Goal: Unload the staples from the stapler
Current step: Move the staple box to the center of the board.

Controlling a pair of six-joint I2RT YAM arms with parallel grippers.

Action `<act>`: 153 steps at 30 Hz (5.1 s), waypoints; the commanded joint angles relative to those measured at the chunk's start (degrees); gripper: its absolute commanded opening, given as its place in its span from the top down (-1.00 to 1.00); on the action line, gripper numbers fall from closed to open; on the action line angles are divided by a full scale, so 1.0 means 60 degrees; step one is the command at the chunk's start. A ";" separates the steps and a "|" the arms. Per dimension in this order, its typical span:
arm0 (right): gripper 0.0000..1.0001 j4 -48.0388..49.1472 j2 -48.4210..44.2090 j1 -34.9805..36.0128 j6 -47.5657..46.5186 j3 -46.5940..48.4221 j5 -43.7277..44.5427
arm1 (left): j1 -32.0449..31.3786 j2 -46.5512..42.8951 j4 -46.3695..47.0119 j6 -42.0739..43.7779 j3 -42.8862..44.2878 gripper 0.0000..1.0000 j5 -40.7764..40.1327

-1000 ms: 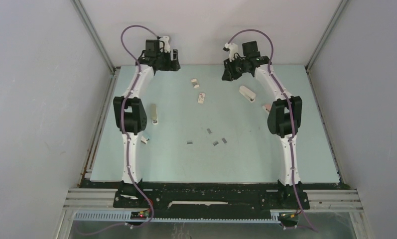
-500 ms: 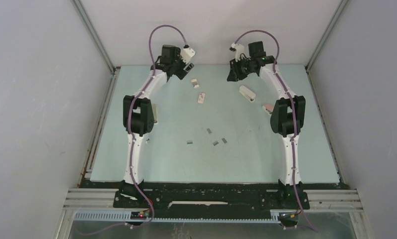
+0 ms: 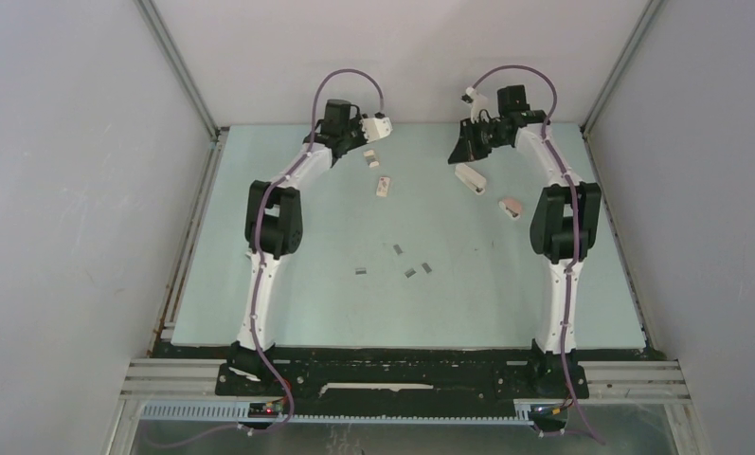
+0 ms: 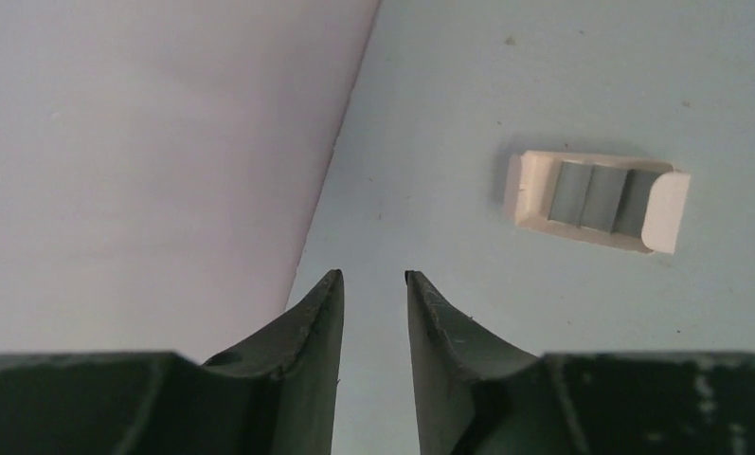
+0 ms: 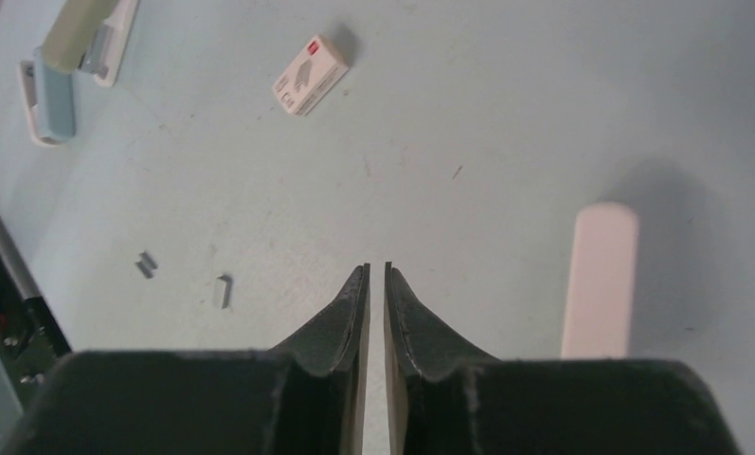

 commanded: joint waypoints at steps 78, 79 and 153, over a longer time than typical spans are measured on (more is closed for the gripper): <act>0.76 0.0937 -0.2289 -0.0557 0.0694 -0.2537 -0.1458 | 0.0196 -0.0356 -0.1925 0.5654 -0.1024 0.13 0.4850; 0.76 0.0944 -0.2301 -0.0563 0.0684 -0.2552 -0.1457 | 0.0185 -0.0369 -0.1938 0.5666 -0.1037 0.13 0.4866; 0.76 0.1493 -0.2897 -0.0221 0.0883 -0.3698 -0.0834 | 0.1108 -0.0102 -0.4185 -0.7240 0.2566 -0.68 0.0479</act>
